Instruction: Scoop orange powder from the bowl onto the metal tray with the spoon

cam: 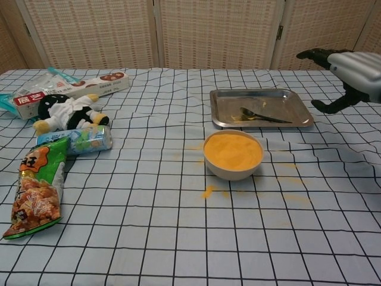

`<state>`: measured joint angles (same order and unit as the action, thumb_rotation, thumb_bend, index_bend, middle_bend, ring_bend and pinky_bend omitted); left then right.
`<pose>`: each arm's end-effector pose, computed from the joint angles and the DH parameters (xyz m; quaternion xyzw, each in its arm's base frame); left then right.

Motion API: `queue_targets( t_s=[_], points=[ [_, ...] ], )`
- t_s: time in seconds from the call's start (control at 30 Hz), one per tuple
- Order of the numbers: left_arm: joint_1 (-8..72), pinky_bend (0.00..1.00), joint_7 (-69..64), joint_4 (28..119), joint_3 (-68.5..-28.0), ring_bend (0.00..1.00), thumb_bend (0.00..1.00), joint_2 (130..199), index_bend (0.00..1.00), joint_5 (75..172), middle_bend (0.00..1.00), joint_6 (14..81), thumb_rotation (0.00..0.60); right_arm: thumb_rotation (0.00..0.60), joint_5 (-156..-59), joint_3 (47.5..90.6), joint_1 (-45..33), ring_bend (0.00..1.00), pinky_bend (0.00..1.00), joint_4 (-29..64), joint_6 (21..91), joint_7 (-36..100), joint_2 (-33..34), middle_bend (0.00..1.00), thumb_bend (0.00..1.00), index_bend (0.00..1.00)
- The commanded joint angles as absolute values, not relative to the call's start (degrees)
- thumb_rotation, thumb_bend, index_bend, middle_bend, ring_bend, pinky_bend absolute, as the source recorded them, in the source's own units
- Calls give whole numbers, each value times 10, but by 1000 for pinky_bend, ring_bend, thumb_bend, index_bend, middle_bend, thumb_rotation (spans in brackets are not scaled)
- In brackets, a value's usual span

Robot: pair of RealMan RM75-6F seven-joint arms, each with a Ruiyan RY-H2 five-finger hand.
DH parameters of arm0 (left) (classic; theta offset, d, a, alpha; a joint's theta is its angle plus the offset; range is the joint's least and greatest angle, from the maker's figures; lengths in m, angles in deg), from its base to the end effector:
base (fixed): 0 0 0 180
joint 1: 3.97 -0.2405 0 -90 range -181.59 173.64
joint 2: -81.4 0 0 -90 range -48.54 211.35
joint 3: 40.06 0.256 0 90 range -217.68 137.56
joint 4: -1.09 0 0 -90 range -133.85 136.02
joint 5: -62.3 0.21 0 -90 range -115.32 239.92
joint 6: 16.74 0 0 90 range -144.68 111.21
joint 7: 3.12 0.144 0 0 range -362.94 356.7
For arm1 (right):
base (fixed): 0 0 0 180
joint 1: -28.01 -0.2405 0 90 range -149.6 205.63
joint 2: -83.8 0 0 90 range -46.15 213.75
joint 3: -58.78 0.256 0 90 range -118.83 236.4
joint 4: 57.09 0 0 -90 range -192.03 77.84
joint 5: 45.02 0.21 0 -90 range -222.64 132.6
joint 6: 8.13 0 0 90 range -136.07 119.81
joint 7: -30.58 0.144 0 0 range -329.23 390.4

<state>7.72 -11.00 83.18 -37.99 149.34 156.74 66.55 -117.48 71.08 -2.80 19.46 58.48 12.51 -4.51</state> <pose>-0.3085 0.2010 0.1300 -0.6752 -0.3612 -0.4094 0.4960 -0.2215 -0.3376 0.0331 0.6710 -0.3291 0.3846 0.5417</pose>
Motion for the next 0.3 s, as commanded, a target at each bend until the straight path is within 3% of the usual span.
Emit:
queue_targets(
  t_s=[0.03, 0.1, 0.3],
  points=[
    [78, 150, -105, 825, -382, 0, 446, 1501, 0, 1571, 0, 670, 600, 600, -1203, 592, 143, 0, 0, 431, 752, -19, 115, 0, 326, 0],
    [78, 148, -98, 821, -384, 0, 446, 1508, 0, 1572, 0, 672, 600, 600, -1210, 584, 169, 0, 0, 428, 782, 7, 114, 0, 326, 0],
    [79, 147, -77, 817, -385, 0, 446, 1520, 0, 1574, 0, 673, 600, 600, -1218, 587, 185, 0, 0, 443, 787, 51, 148, 0, 327, 0]
  ],
)
